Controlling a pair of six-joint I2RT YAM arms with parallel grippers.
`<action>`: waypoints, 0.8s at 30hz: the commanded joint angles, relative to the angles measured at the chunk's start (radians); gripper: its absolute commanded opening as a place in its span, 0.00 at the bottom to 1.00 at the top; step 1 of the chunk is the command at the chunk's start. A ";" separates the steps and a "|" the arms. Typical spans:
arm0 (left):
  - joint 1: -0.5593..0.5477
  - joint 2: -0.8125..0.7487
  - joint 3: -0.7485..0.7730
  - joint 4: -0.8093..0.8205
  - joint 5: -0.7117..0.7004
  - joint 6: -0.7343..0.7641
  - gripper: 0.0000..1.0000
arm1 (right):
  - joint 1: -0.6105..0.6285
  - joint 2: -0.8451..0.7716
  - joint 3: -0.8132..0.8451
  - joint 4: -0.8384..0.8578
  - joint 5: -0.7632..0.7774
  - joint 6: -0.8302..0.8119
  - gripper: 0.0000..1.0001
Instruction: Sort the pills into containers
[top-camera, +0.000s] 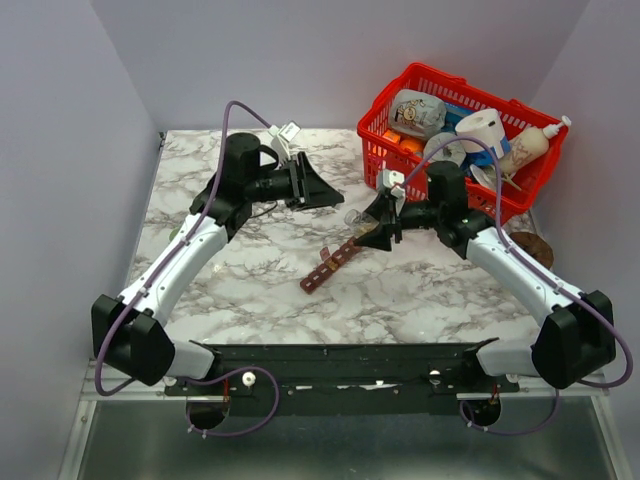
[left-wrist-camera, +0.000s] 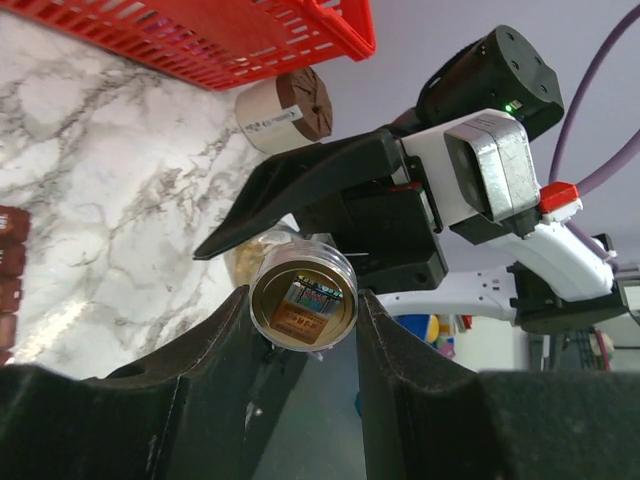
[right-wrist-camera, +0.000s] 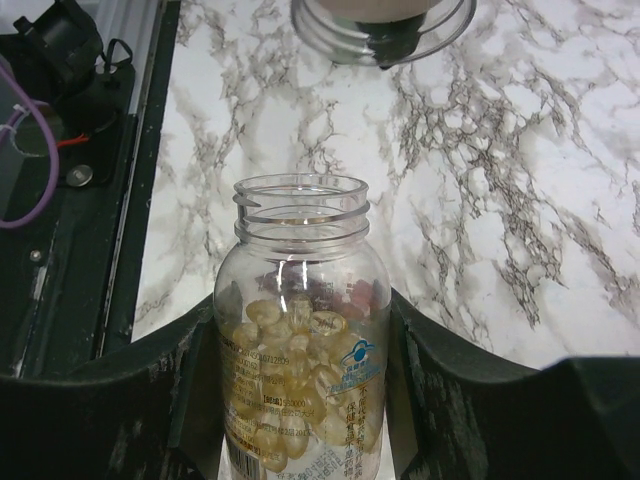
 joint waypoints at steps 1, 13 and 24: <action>-0.033 0.021 0.011 0.006 0.055 -0.037 0.12 | 0.019 -0.024 0.033 -0.007 0.021 -0.030 0.09; -0.064 0.061 0.055 -0.200 0.028 0.106 0.12 | 0.019 -0.037 0.043 -0.014 0.038 -0.025 0.09; -0.084 0.058 0.068 -0.192 -0.009 0.092 0.11 | 0.029 -0.023 0.054 -0.023 0.090 -0.015 0.08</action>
